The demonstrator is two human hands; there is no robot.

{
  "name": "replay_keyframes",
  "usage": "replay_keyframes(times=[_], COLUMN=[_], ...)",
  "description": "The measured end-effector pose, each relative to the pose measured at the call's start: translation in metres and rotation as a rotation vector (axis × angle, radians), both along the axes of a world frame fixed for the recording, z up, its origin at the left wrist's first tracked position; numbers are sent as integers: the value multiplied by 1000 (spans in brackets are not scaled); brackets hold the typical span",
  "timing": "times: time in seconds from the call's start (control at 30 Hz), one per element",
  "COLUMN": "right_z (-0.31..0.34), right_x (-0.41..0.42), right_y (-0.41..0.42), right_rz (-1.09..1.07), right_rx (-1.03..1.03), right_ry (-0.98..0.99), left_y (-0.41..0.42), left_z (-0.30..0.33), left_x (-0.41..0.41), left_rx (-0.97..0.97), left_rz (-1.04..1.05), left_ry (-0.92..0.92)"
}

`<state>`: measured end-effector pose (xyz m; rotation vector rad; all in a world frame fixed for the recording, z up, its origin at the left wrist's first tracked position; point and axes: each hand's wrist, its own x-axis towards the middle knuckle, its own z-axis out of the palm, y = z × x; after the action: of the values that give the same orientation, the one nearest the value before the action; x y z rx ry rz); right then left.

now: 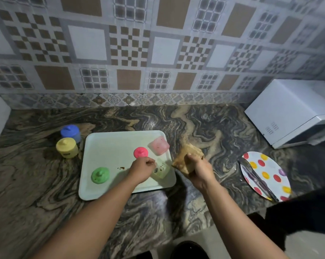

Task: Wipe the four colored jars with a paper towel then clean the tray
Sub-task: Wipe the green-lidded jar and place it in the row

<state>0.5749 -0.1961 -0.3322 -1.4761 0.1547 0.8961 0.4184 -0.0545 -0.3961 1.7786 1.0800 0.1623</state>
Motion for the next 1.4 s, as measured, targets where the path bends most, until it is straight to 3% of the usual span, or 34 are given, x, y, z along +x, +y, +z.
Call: replay_keyframes(times=[0.17,0.27,0.5,0.6,0.67,0.73,0.77,0.83,0.87,0.9,0.93,1.03,1.1,1.17,1.27,1.3,1.33,1.4], right_z=[-6,2,-14,-19,-16,0,9,26,29,34,34,22,13,23,54,61,68,75], right_x=[1,-3,-26,-43,-50,-59,-60,-64,-62,-64,-64,-74,-84,-92,-89,-86,-85,-90], right_y=[-7,-8,2,11,19,33,42,65,73,77,75,69,67,73,89,90,92,89], right_rz=[86,165,738,887,818,740,735,710,683,672,661,759,840,805,849,860,852,773], right_rx=[-48,-75,25,157,223,246,240,234,194,196,240,412,421,369,132,127,134,133], right_ry=[3,-155,-1297,-1548,-1506,-1307,-1123,-479,-300,-315,-491,-1202,-1326,-987,-95,-1,-32,-239], left_y=[-6,-11,-18,-14,-10,-7,-7,-5,-3,-2,-1,0,-2,-6,-12,-13,-11,-5], left_z=[-6,3,46,69,80,89,93,98,98,100,100,104,110,113,110,110,109,110], left_x=[6,4,-15,-28,-39,-50,-54,-65,-69,-75,-78,-84,-85,-87,-96,-100,-103,-106], left_rx=[-39,-54,-114,-137,-128,-86,-67,-22,-7,8,28,84,124,159,236,267,283,253], left_rz=[47,122,237,246,220,192,193,245,276,316,341,376,376,366,343,333,327,334], left_ry=[-5,-54,-276,-387,-416,-408,-393,-363,-346,-336,-326,-348,-400,-448,-483,-476,-463,-425])
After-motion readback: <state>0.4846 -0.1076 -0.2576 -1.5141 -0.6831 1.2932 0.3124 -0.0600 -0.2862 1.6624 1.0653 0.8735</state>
